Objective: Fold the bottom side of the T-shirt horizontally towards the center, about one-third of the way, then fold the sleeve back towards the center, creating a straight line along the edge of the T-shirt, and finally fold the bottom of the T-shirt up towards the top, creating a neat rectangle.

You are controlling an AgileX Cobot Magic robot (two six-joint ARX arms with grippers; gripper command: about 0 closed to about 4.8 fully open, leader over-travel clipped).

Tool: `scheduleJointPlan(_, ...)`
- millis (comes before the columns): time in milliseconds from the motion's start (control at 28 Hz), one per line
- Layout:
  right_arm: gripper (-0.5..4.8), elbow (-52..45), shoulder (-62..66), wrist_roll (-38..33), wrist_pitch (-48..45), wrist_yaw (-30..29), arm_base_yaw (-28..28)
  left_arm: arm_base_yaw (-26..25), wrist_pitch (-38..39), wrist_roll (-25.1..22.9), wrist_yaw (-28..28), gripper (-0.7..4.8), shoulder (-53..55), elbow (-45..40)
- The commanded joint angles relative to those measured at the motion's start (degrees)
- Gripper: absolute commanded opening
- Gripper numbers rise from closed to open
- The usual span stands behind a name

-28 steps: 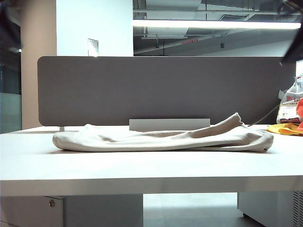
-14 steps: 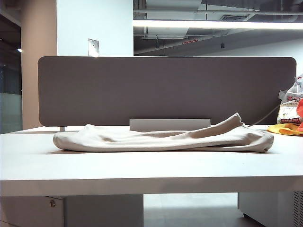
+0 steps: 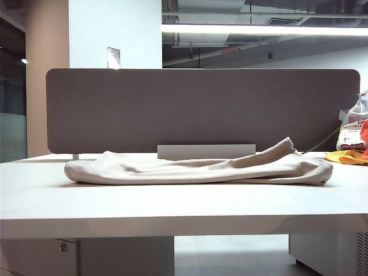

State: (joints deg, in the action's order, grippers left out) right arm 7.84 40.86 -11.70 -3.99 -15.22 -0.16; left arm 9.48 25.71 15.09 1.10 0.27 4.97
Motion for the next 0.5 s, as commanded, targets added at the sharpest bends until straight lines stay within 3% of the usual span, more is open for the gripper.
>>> scheduleJointPlan(36,0.00,-0.48,-0.09,0.17,-0.96,2.01,0.00,-0.13,-0.13,0.11,0.09,0.18,-0.07,-0.17)
scheduleJointPlan(500,0.00,-0.55,-0.07,0.13,-0.72,1.38,0.04,-0.13,-0.55,0.13,0.20,0.25,-0.07,-0.20)
